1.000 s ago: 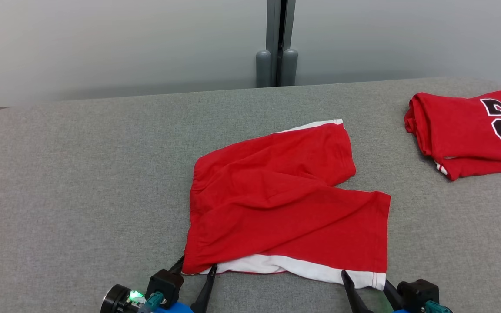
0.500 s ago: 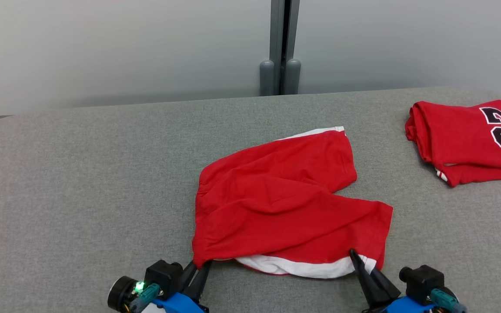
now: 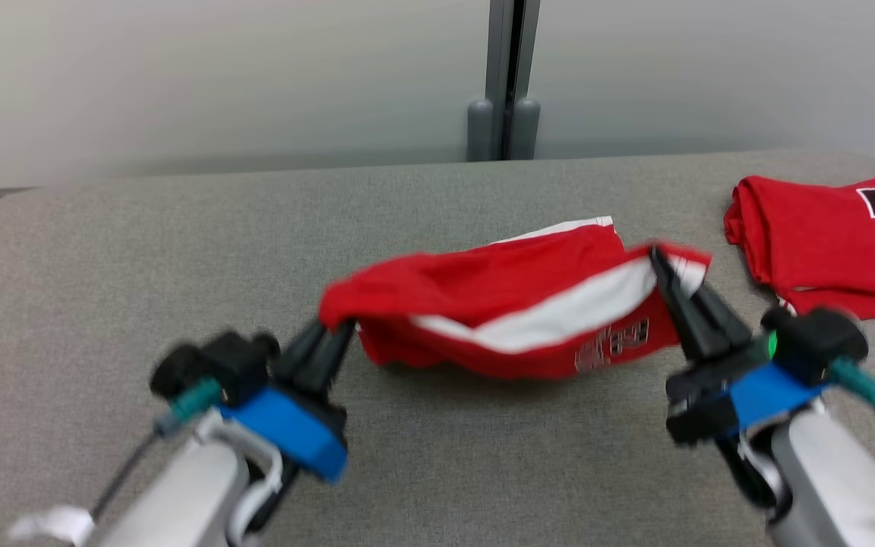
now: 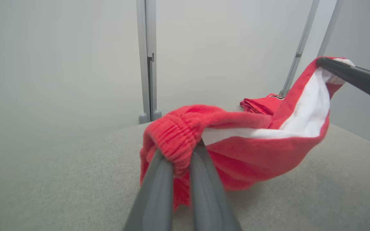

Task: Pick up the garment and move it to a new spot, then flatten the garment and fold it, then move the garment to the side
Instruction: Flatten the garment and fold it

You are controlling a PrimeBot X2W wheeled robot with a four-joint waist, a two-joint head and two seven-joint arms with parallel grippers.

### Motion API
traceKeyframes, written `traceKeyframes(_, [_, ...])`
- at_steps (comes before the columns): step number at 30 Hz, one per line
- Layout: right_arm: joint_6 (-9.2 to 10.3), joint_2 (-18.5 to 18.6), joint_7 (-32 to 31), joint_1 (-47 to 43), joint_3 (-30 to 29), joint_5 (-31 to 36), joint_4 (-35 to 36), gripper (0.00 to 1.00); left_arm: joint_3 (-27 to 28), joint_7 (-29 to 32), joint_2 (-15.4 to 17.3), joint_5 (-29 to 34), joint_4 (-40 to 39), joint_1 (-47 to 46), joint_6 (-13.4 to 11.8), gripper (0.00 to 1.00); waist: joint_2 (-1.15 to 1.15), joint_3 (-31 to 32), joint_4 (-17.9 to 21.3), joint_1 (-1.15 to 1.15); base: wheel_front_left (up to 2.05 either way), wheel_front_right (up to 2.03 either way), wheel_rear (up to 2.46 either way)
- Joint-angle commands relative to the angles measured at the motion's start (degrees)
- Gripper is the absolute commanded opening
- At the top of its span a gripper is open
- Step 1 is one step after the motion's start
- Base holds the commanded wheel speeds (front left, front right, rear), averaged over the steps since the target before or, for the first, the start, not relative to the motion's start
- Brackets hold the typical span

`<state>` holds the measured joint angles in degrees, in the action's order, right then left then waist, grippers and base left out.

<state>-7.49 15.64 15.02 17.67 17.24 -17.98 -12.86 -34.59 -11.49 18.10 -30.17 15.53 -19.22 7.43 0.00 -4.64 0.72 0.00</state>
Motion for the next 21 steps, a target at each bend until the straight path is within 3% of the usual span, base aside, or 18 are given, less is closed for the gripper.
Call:
traceKeyframes(1, [0.0,0.3,0.1,2.8,0.4,-1.0,0.2,0.0,0.0,0.5,0.9,0.1,-0.7,-3.2,0.1,0.0,0.0,-0.8,-0.4,0.0,0.0,0.0,0.0])
traceKeyframes(8, [0.0,2.6,-1.5,23.3,3.0,-6.5,-6.0,0.0,-1.2,7.0,3.0,-6.0,-0.7,-23.1,0.1,0.0,0.0,-7.6,-1.1,0.0,0.0,0.0,0.0])
traceKeyframes(15, [0.0,2.6,-2.8,45.9,7.4,-12.9,-18.0,0.0,0.1,10.6,2.6,-11.7,8.6,-44.1,0.1,0.0,0.0,-15.0,-0.6,0.0,0.0,0.0,0.0])
traceKeyframes(21, [0.0,1.1,-1.4,61.1,9.2,-16.8,-27.5,0.0,-0.2,9.0,1.9,-12.4,16.6,-57.5,0.1,0.0,0.0,-18.4,0.7,0.0,0.0,0.0,0.0])
